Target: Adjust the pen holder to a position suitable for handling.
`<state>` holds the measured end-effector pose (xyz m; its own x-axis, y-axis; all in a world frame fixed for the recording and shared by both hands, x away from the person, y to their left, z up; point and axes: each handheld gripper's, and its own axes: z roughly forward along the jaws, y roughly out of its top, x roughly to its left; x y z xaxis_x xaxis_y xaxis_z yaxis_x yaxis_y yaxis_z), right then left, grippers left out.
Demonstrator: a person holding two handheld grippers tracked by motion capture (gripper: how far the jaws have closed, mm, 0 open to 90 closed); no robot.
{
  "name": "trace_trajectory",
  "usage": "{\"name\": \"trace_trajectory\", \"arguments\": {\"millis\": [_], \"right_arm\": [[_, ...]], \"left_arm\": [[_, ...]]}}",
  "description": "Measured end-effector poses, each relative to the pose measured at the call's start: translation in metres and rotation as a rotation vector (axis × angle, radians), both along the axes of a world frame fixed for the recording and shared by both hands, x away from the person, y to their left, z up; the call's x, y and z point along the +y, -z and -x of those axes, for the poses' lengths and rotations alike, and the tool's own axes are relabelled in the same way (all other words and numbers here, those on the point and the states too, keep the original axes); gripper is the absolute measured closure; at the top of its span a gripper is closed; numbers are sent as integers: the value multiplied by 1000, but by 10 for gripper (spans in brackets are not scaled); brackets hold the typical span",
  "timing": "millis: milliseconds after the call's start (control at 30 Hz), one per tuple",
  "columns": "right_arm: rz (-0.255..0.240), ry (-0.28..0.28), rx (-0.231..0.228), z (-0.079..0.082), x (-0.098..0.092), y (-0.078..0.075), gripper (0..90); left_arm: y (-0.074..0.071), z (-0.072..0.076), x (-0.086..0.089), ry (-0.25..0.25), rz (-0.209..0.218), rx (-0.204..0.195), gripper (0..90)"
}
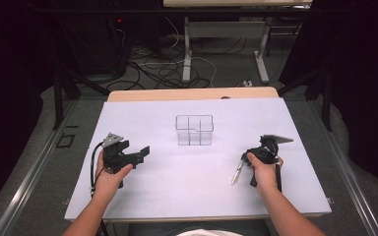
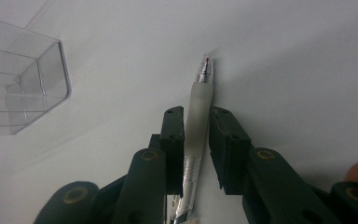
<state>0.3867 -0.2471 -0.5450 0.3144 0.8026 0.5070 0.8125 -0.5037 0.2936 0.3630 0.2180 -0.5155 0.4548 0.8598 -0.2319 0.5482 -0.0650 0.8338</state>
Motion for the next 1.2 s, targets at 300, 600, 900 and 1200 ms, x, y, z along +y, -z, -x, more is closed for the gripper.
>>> {"name": "trace_trajectory", "arguments": {"millis": [300,600,900,1200], "right_arm": [[11,12,4,1,1,0,777],[-25,33,9,1,0,1,794],[-40,23,0,2,2,0,797],[-32,17,-51,4,5,-9,799]], "left_arm": [[1,0,0,-2,1,0,75],[0,0,0,-3,1,-2,75],[1,0,0,-4,2,-2,76],[1,0,-1,-2,0,1,76]]}}
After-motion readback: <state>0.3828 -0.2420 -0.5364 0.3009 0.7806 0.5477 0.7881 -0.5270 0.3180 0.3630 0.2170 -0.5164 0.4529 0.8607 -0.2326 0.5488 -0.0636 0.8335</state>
